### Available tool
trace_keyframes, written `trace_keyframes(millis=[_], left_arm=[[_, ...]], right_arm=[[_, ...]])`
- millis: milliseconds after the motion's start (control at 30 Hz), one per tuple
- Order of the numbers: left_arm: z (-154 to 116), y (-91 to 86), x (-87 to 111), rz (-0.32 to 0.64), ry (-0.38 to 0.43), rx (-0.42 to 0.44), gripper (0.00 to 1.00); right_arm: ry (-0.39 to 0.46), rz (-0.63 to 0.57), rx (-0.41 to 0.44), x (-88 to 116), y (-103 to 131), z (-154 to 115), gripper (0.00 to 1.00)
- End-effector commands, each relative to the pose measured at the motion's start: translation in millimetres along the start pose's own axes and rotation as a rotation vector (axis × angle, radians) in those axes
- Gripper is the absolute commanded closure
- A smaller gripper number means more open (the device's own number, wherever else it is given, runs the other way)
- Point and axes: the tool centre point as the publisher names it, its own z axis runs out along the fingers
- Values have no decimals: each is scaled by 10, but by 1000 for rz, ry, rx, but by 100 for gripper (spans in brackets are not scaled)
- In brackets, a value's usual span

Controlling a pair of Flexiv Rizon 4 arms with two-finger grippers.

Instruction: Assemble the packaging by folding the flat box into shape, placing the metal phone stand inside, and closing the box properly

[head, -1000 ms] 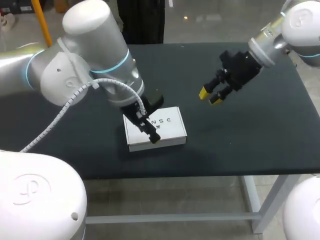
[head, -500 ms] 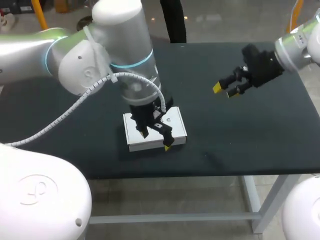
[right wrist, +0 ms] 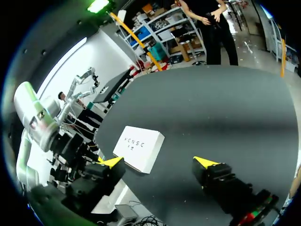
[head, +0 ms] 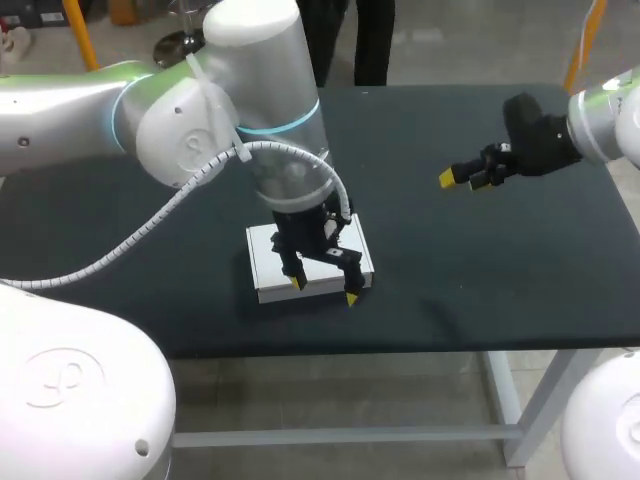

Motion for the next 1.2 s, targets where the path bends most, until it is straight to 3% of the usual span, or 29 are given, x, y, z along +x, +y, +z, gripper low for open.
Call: trace_keyframes(millis=[33, 267, 667, 900, 1200], left_arm=[[141, 65, 66, -41, 13, 20, 0], [344, 120, 143, -171, -19, 54, 0], [682, 111, -18, -275, -57, 108, 0], [771, -47, -204, -317, -70, 131, 0], [835, -291, -225, -367, -122, 129, 0]], right_arm=[[-121, -193, -271, -24, -84, -106, 0], [-155, -367, -381, -287, 11, -162, 0], [-194, -482, -414, -576, 143, -194, 0], [-187, -467, -415, -632, 154, -211, 0], [-187, -467, -415, -632, 154, -211, 0]])
